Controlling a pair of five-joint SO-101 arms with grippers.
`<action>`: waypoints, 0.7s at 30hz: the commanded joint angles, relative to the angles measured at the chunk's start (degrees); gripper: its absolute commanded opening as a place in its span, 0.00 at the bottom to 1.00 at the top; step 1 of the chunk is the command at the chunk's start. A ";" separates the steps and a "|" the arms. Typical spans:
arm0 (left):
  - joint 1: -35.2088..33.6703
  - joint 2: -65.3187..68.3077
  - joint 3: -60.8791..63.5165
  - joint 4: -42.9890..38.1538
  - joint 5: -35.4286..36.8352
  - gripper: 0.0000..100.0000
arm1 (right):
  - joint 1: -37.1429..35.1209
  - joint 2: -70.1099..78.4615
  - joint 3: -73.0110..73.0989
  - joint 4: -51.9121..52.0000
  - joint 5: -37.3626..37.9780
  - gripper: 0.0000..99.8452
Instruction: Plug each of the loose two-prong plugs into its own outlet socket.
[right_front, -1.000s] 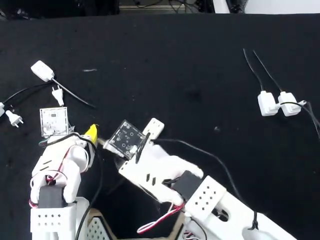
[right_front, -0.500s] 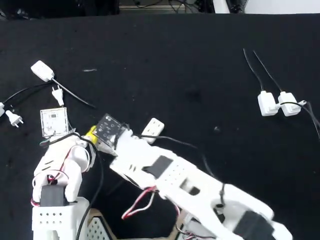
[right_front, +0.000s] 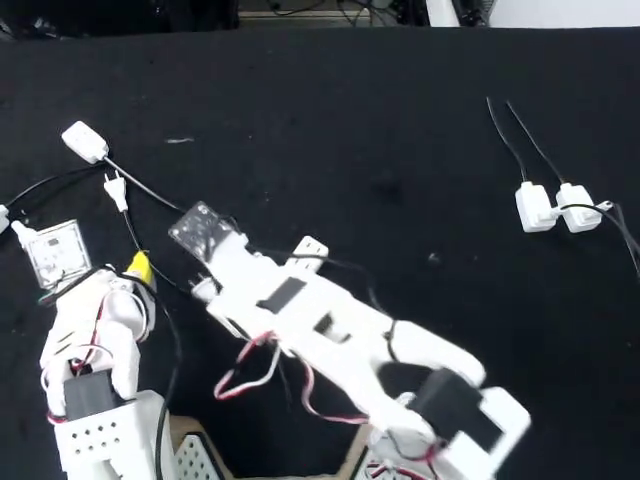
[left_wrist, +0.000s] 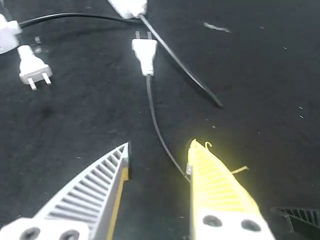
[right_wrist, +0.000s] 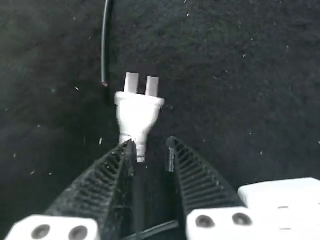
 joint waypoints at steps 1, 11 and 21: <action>-1.01 -0.62 -0.92 -0.79 0.70 0.20 | 1.05 5.32 -10.86 6.51 -0.70 0.10; -1.10 -0.62 -1.01 -0.79 0.70 0.20 | 0.79 9.63 -15.16 9.23 -0.79 0.16; -1.36 -0.62 -1.10 -0.79 0.70 0.20 | -2.55 9.80 -24.48 20.13 -6.95 0.22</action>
